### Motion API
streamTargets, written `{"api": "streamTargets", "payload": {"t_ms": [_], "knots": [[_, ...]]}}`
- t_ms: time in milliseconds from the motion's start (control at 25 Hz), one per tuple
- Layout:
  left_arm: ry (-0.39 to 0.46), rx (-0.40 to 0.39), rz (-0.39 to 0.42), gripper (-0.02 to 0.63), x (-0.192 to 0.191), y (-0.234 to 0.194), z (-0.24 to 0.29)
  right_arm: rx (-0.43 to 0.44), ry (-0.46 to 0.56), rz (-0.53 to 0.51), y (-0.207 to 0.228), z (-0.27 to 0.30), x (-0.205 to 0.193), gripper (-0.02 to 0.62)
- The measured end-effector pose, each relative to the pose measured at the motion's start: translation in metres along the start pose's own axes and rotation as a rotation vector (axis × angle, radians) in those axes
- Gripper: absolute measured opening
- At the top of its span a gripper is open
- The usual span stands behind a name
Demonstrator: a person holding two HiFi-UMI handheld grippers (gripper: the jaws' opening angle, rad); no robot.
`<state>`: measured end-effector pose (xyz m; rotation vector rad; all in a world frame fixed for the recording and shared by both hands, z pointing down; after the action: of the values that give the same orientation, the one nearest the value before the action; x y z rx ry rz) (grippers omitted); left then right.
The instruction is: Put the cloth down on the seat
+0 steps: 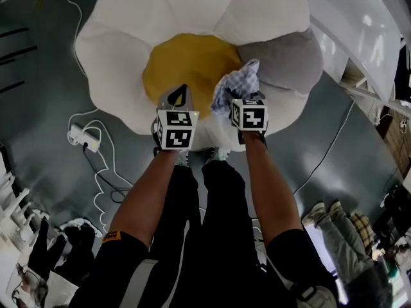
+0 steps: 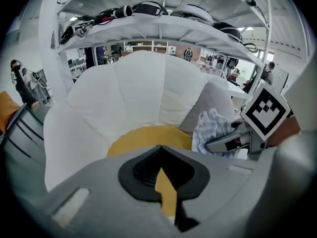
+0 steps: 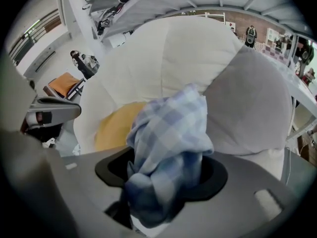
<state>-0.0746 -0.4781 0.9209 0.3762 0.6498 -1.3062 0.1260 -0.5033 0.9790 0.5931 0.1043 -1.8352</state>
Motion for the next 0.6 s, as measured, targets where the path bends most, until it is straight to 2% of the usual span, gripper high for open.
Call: {"api": "streamTargets", "payload": {"t_ms": [120, 280, 600], "knots": [[0.01, -0.012, -0.003, 0.001, 0.011, 0.005, -0.001, 0.028, 0.001, 0.03, 0.0, -0.003, 0.001, 0.335], [0.032, -0.022, 0.021, 0.002, 0.034, 0.014, -0.021, 0.016, 0.03, 0.011, -0.002, -0.032, 0.014, 0.335], [0.043, -0.047, 0.023, 0.002, 0.069, 0.028, -0.088, -0.009, 0.111, 0.0, -0.03, -0.119, 0.039, 0.256]]}}
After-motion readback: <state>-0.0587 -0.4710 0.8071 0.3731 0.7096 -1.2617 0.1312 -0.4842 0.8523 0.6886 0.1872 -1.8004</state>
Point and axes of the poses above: the fingertips, and each gripper's own axes: z forward along the fingers, y to its right, x out of its top, the point moved 7 cm from there along -z, backward along the fingers, and after that the axes turned 4 degrees about y, right-handed, at the moved point
